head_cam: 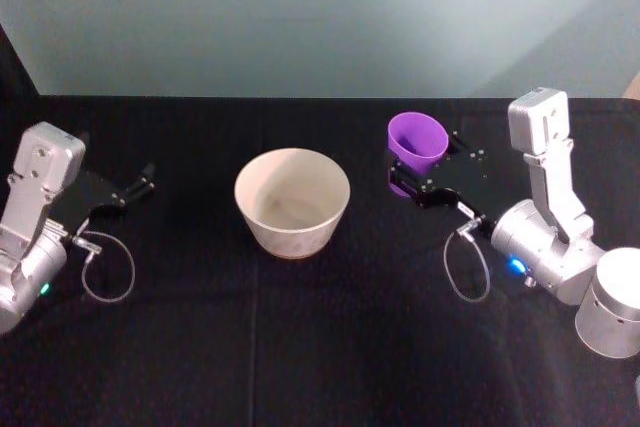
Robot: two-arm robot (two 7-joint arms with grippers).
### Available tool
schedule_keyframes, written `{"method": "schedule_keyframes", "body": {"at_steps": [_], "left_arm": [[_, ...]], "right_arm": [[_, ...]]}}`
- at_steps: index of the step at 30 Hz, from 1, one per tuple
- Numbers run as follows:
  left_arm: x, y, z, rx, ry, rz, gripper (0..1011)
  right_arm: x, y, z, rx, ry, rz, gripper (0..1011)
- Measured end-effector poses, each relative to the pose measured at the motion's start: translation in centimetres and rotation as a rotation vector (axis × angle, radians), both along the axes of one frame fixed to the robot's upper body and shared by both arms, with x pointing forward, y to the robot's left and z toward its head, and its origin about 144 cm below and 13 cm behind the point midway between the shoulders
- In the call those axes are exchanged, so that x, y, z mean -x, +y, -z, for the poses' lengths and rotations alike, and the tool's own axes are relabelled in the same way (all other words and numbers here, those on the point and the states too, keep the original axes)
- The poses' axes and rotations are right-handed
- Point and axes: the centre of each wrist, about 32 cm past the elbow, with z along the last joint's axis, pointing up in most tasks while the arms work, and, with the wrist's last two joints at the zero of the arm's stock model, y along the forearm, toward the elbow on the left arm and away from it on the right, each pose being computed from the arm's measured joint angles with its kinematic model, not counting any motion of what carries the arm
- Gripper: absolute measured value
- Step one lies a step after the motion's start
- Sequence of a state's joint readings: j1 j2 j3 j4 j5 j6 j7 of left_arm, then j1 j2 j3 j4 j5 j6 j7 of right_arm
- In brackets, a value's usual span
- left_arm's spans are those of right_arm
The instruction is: Pick up the cup and pour the mung beans from the cup into the bowl.
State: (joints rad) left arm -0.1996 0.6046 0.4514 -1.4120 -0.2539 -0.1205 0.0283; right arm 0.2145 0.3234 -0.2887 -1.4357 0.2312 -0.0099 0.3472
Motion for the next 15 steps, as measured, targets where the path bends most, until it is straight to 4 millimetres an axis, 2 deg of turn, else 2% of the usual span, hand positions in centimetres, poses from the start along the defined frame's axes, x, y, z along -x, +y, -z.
{"method": "schedule_keyframes", "body": {"at_steps": [15], "left_arm": [[0.00,0.00,0.00,0.000,0.000,0.000,1000]], "right_arm": [[0.00,0.00,0.00,0.000,0.000,0.000,724]]}}
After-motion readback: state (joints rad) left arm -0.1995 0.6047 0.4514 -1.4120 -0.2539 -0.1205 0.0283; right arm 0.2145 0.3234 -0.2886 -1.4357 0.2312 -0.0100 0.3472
